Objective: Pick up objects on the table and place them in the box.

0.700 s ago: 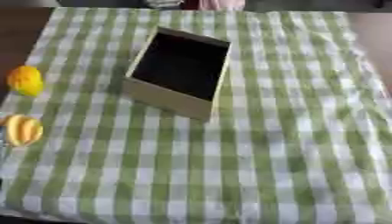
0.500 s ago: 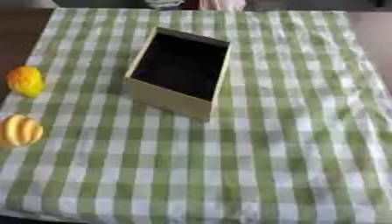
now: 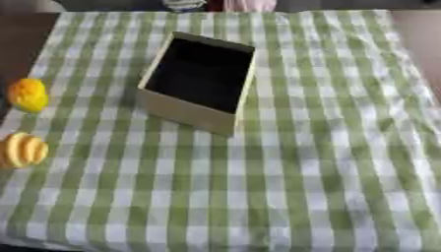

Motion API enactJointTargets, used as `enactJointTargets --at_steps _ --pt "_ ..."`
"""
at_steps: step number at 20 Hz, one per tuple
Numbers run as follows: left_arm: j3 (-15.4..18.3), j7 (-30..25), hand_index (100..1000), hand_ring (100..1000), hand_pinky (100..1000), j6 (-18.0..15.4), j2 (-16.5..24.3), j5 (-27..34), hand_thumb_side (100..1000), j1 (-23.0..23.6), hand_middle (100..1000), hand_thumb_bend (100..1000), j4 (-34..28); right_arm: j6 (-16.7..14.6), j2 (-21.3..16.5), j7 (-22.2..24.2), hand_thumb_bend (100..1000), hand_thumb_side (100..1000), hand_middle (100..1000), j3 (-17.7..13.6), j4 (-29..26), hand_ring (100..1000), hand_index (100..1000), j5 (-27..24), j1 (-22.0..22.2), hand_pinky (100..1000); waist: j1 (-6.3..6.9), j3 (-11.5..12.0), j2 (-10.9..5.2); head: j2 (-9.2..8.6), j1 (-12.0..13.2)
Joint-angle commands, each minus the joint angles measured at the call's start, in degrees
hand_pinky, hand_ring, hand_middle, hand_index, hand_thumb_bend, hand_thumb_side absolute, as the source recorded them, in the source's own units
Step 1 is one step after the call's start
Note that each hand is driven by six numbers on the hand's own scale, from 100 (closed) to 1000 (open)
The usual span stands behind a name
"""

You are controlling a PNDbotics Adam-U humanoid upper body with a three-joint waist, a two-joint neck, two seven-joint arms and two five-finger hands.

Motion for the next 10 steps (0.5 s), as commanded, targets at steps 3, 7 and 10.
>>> enactJointTargets --at_steps 3,7,10 --pt "1.1 -16.3 906 789 762 2.8 7.8 -6.4 398 -0.6 741 480 3.5 0.0 -2.0 -0.1 100 609 710 -0.2 -1.1 824 892 0.5 -0.1 908 0.55 0.5 -1.16 0.3 -0.6" --pt "0.8 -25.0 919 809 774 1.2 9.2 -6.4 100 -2.3 761 493 8.4 0.1 -2.1 0.0 100 610 708 -0.1 -1.1 823 891 0.5 -0.1 908 0.85 0.5 -1.26 0.3 -0.5" --pt "0.4 -28.0 920 813 776 0.6 9.3 -7.2 100 -3.1 765 496 11.1 0.1 -1.9 0.0 100 610 706 -0.1 -1.1 822 891 0.4 -0.1 907 0.91 0.1 -1.26 0.3 -0.2"
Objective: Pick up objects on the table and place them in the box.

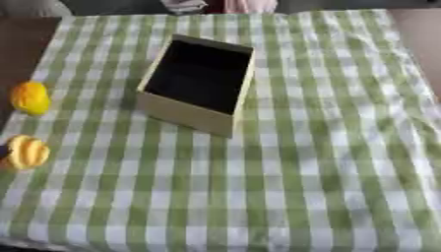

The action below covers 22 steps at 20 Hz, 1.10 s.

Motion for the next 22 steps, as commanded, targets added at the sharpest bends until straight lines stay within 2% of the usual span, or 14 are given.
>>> enactJointTargets --at_steps 1,10,17,22 --pt "0.1 -3.0 919 812 773 -0.4 2.6 -1.1 100 -1.2 766 498 2.5 0.1 -1.5 0.0 100 611 704 -0.1 -1.1 820 891 0.2 -0.2 906 0.15 -0.2 -0.95 0.29 0.3" --pt "-4.5 -4.1 906 811 763 0.3 1.0 -4.2 100 -5.5 766 456 10.2 0.2 -0.9 0.4 100 612 701 0.4 -1.1 818 890 -0.4 -0.7 906 0.29 -1.7 -0.75 0.29 1.4" --pt "-7.4 -4.4 892 800 747 -1.4 -1.4 -4.2 100 -8.8 753 429 14.3 0.2 -0.5 0.6 100 613 700 0.4 -1.1 818 891 -0.7 -0.9 907 0.26 -2.4 -0.38 0.29 2.1" --pt "-8.6 -4.7 881 792 733 -1.9 -2.4 -5.2 100 -10.4 744 375 16.3 0.2 -0.3 0.9 100 614 699 0.6 -1.1 819 892 -1.0 -1.1 908 0.31 -2.5 -0.2 0.29 2.3"
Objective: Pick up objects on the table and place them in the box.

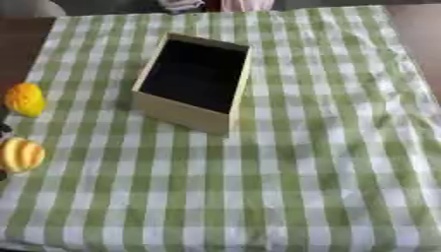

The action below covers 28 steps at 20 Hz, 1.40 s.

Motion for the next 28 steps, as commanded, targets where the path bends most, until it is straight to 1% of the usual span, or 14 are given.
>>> enactJointTargets --at_steps 1,2,3,4,6,9,11,13,15,18,20,23,25,28 --pt "-0.1 0.0 870 783 720 -0.3 1.1 -1.2 100 -1.1 732 342 1.0 -0.1 -0.6 0.3 100 614 700 -0.1 -1.1 819 893 -0.4 -0.5 908 0.08 0.0 -0.63 0.29 0.3" --pt "-0.3 0.0 863 777 712 -0.4 0.9 -1.4 100 -1.2 724 322 1.4 -0.1 -0.6 0.3 100 614 700 -0.2 -1.1 820 893 -0.5 -0.5 909 0.08 -0.1 -0.6 0.29 0.3" --pt "-0.4 -0.1 842 758 688 -0.4 0.8 -1.4 100 -1.2 697 271 1.7 0.0 -0.6 0.2 100 614 700 -0.2 -1.1 820 893 -0.5 -0.4 909 0.08 -0.1 -0.58 0.29 0.3" --pt "-0.5 -0.2 817 739 666 -0.3 0.7 -1.4 100 -1.2 667 239 1.8 0.0 -0.6 0.1 100 615 700 -0.3 -1.1 820 893 -0.5 -0.3 909 0.1 -0.1 -0.55 0.29 0.4" --pt "-0.5 -0.4 730 657 611 -0.1 0.7 -1.7 100 -1.1 575 183 2.0 0.0 -0.5 -0.1 100 610 700 -0.4 -1.1 820 894 -0.5 -0.3 909 0.15 -0.1 -0.52 0.29 0.5" --pt "-0.2 0.3 648 589 560 0.1 0.6 -2.6 100 -1.1 497 113 1.6 0.1 -0.5 0.0 100 615 699 -0.3 -1.1 820 894 -0.5 -0.2 909 0.2 -0.1 -0.55 0.29 0.4" --pt "0.5 1.5 601 560 536 0.4 0.6 -3.1 100 -1.2 462 100 0.4 0.1 -0.5 -0.1 100 616 699 -0.3 -1.1 820 895 -0.5 -0.1 909 0.2 0.0 -0.6 0.29 0.3" --pt "1.1 2.7 591 542 520 0.8 0.7 -3.6 100 -1.5 450 100 -1.3 0.1 -0.5 -0.2 100 615 699 -0.4 -1.1 820 895 -0.6 -0.1 909 0.18 0.1 -0.66 0.29 0.2" --pt "1.9 3.7 583 535 515 1.2 0.9 -3.1 100 -2.2 439 100 -4.1 0.1 -0.6 -0.2 100 614 699 -0.4 -1.1 820 894 -0.5 0.0 909 0.09 0.1 -0.71 0.29 0.1" --pt "3.0 3.8 580 528 518 1.4 2.1 -2.3 100 -4.7 444 100 -10.1 0.0 -0.8 -0.2 100 613 699 -0.5 -1.1 820 894 -0.4 0.1 909 -0.04 0.3 -0.79 0.29 -0.1" --pt "2.9 3.0 580 526 519 1.3 3.2 -0.9 100 -7.9 447 100 -14.0 -0.1 -0.9 -0.3 100 613 699 -0.5 -1.1 820 894 -0.4 0.1 909 -0.03 0.4 -0.9 0.29 -0.2" --pt "1.1 1.0 581 524 520 0.8 4.0 1.6 100 -15.2 449 100 -17.4 -0.1 -1.1 -0.2 100 612 699 -0.3 -1.1 820 894 -0.4 0.2 909 0.07 0.5 -1.15 0.29 -0.1" --pt "-1.4 -1.2 582 522 519 0.4 2.7 2.9 100 -22.3 450 100 -17.7 0.0 -1.1 0.1 100 612 699 -0.1 -1.1 821 894 -0.6 0.2 909 0.13 0.4 -1.36 0.29 0.2" --pt "-5.9 -4.4 581 516 514 0.0 -2.3 4.0 100 -32.5 449 100 -13.5 0.1 -0.9 0.5 100 613 699 0.4 -1.1 822 894 -0.9 0.0 910 0.08 0.1 -1.56 0.29 0.8"
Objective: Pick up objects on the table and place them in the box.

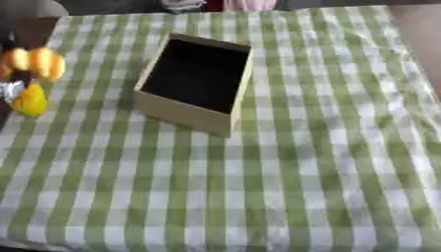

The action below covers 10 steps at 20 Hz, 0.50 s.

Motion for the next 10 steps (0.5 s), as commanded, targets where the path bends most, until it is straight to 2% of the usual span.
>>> enactJointTargets --at_steps 1,5,10 --pt "-3.8 -3.2 581 516 514 -0.5 -3.6 1.1 100 -6.9 448 100 4.0 0.0 -1.0 0.7 100 613 699 0.3 -1.1 822 894 -0.7 -0.6 910 -0.14 -0.3 -1.09 0.29 0.6" --pt "-8.3 -5.4 583 517 514 -1.9 -10.2 0.2 100 -13.1 450 100 10.9 0.1 -0.9 1.0 100 613 698 0.4 -1.1 822 894 -1.2 -0.8 910 -0.31 -0.7 -0.88 0.29 1.0" --pt "-11.6 -5.9 583 523 516 -4.3 -16.0 -3.2 100 -15.9 451 100 18.1 0.3 -0.4 1.5 100 615 698 0.7 -1.1 823 895 -1.7 -1.3 911 -0.36 -1.0 -0.71 0.29 1.4"
